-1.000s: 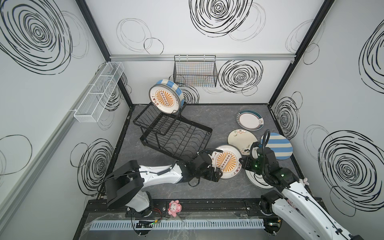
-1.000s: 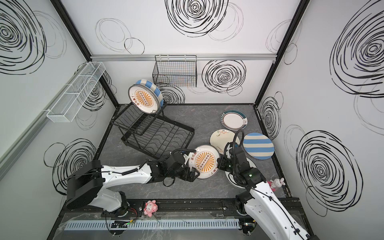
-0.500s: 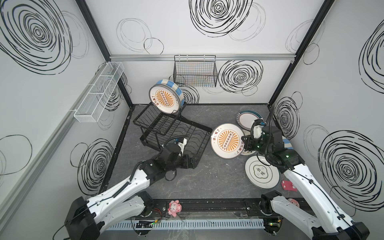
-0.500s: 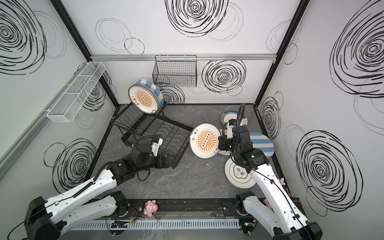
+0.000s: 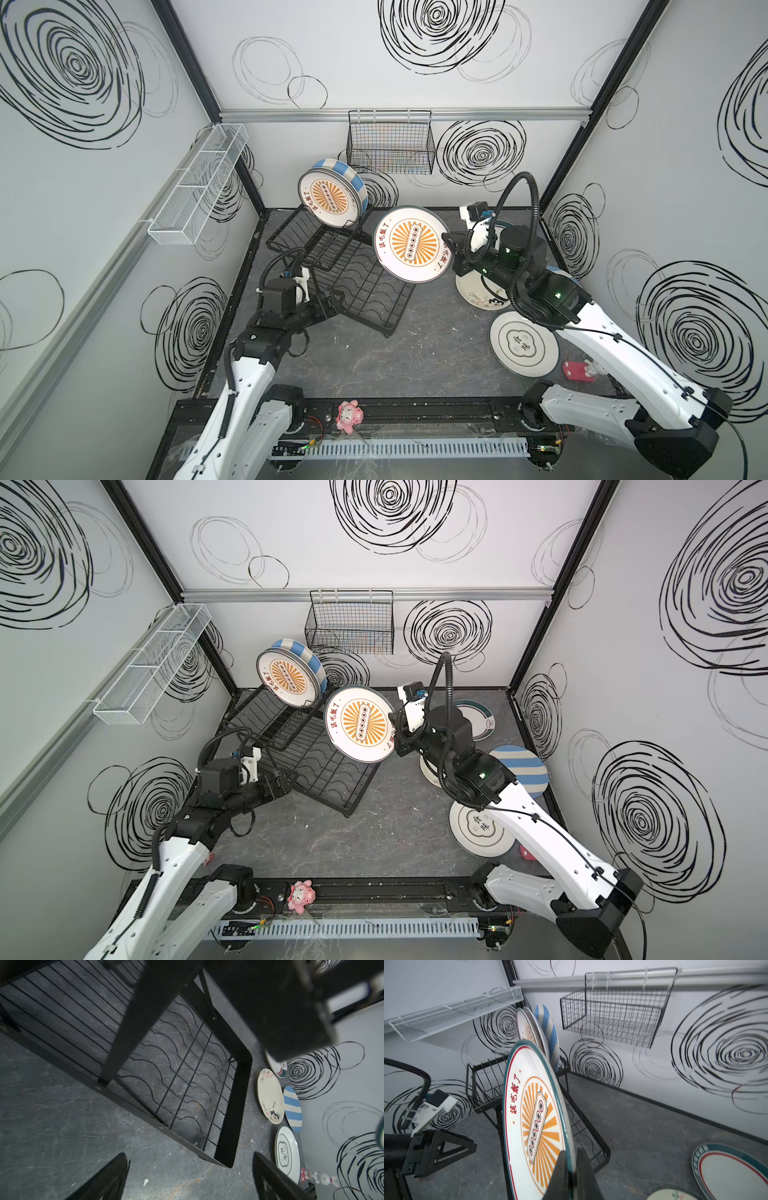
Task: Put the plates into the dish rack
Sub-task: 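Lift the sunburst plate upright with the right gripper while the left gripper draws back, then carry the sunburst plate with the right gripper to the rack slot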
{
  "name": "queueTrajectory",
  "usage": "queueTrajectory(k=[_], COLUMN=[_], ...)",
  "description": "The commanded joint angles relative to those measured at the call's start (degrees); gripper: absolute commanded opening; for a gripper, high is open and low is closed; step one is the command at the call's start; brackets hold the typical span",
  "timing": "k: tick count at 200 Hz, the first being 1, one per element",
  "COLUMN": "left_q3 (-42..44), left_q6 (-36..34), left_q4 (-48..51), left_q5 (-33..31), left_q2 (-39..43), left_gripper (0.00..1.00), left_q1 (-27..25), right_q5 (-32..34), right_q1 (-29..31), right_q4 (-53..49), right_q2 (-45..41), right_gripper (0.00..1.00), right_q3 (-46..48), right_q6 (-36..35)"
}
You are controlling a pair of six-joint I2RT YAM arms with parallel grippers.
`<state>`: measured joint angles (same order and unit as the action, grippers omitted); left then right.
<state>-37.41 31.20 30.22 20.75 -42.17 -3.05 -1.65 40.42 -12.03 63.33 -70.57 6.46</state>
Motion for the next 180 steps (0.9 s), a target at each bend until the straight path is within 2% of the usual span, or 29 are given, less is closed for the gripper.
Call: queueTrajectory(k=[1, 35, 55, 77, 120, 180], left_q3=[-2.1, -2.8, -3.7, -4.0, 0.5, 1.4], left_q6=[-2.8, -5.9, -8.0, -8.9, -8.5, -8.8], left_q4=[0.3, -0.3, -1.1, -3.9, -9.2, -10.6], left_q5=[3.5, 3.1, 0.9, 3.5, 2.8, 2.4], left_q2=[0.9, 0.4, -0.7, -2.2, -2.1, -3.5], left_gripper=[0.96, 0.96, 0.96, 0.96, 0.96, 0.96], left_q1=[3.4, 8.0, 10.8, 14.0, 14.7, 15.2], right_q5=[3.5, 6.5, 10.7, 12.9, 17.5, 17.7], right_q1=[2.3, 6.7, 9.4, 11.2, 12.8, 12.8], right_q4=[13.9, 21.0, 25.1, 28.7, 36.9, 38.3], right_q2=[1.6, 8.8, 13.3, 18.2, 25.9, 35.6], right_gripper=[0.0, 0.0, 0.0, 0.0, 0.0, 0.0], right_q3=[-2.7, -7.8, -10.6, -14.0, -18.0, -25.3], right_q6=[-6.5, -13.6, -18.3, -22.5, -28.7, -30.5])
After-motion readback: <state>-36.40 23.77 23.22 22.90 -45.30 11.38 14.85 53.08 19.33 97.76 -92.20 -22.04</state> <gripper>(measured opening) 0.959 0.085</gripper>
